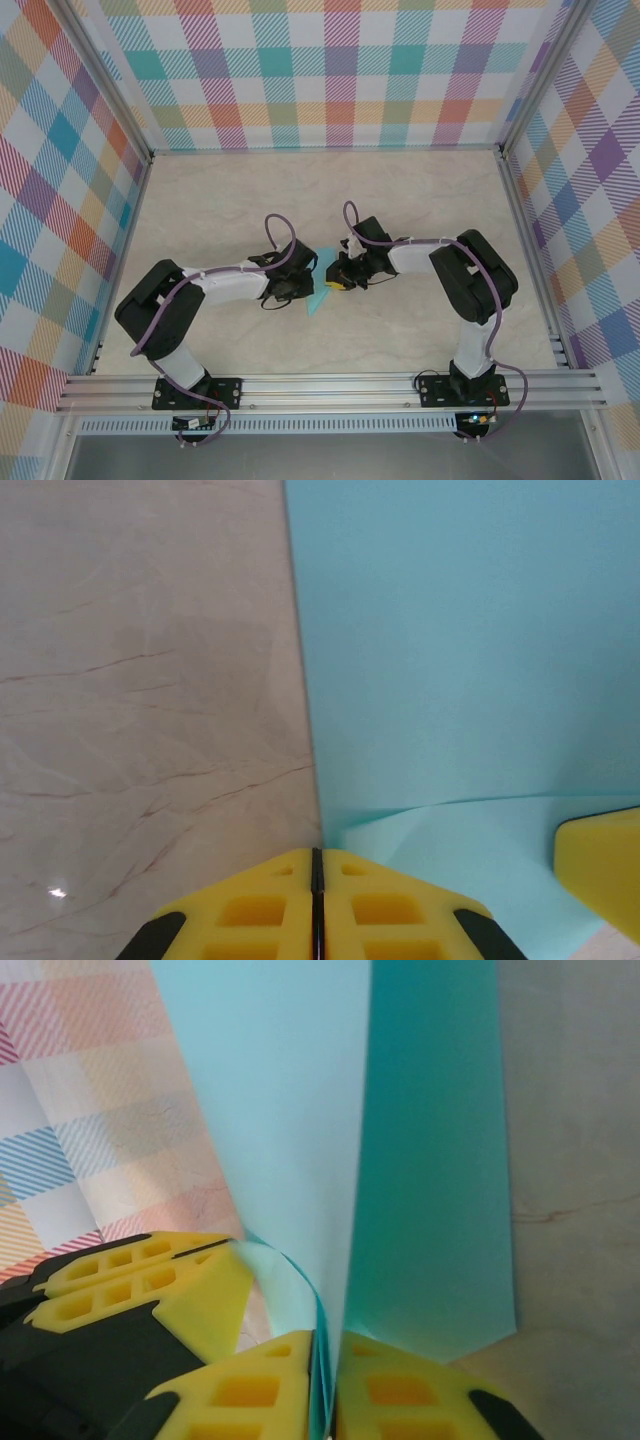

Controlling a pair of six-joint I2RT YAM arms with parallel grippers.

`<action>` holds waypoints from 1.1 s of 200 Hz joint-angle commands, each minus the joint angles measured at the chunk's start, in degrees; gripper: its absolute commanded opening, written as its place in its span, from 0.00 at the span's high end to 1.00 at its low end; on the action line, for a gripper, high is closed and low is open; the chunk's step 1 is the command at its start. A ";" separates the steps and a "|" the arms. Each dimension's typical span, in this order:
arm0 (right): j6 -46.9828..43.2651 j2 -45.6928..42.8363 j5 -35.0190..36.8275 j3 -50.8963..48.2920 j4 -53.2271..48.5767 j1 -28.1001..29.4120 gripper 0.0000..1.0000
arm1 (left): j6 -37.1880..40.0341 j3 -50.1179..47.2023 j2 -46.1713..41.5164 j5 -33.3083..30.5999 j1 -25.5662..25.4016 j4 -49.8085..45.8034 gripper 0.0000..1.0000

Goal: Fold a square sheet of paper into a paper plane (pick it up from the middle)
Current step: Fourth fold the wing at the center of the table.

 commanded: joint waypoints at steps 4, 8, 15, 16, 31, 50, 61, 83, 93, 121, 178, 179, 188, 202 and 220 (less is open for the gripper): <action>-0.43 -1.31 1.47 0.68 1.18 -0.15 0.93 | 1.25 1.49 -4.45 -3.73 0.65 -7.01 0.88; -0.53 -1.97 2.35 0.63 0.77 -0.18 0.94 | 1.43 1.67 -5.06 -4.28 0.68 -7.80 0.87; -0.72 -3.27 4.10 0.47 -0.26 -0.07 0.94 | 1.69 2.03 -6.47 -5.33 0.77 -9.14 0.86; -0.78 -3.54 4.38 0.46 -0.37 -0.10 0.94 | 1.74 2.07 -6.60 -5.53 0.77 -9.41 0.85; -1.48 -6.81 8.02 0.45 -3.19 -0.09 0.96 | 2.45 2.99 -9.70 -8.03 0.99 -12.77 0.83; -2.32 -10.90 12.30 0.93 -7.28 0.05 0.97 | 3.42 3.68 -13.89 -10.30 1.05 -15.62 0.80; -2.41 -12.86 14.42 1.28 -9.35 0.31 0.97 | 4.16 3.88 -16.27 -10.96 1.04 -16.62 0.77; -1.86 -16.20 17.01 2.33 -12.35 0.74 0.98 | 5.80 4.00 -20.77 -11.28 1.06 -17.07 0.71; -1.17 -17.66 17.71 2.71 -13.10 0.98 0.97 | 6.44 3.84 -22.53 -11.15 1.05 -16.71 0.67; 1.72 -21.32 24.29 5.33 -17.27 2.75 0.98 | 9.29 1.95 -26.46 -7.48 1.06 -13.43 0.58; 16.10 -18.79 36.08 8.32 -20.22 7.83 0.98 | 16.46 -6.93 -30.88 -2.78 1.10 0.15 0.33; 16.38 -18.68 36.10 8.39 -20.24 7.86 0.98 | 16.55 -7.11 -30.94 -2.71 1.11 0.46 0.33; 18.53 -17.18 36.21 8.62 -19.73 8.29 0.98 | 17.86 -8.98 -31.40 -1.84 1.11 3.40 0.30; 21.17 -14.86 36.05 9.10 -19.15 8.73 0.98 | 20.08 -12.15 -31.68 -0.31 1.05 8.37 0.28; 24.30 -12.07 34.74 9.44 -19.04 8.85 0.97 | 23.42 -16.48 -31.18 2.53 0.80 16.11 0.27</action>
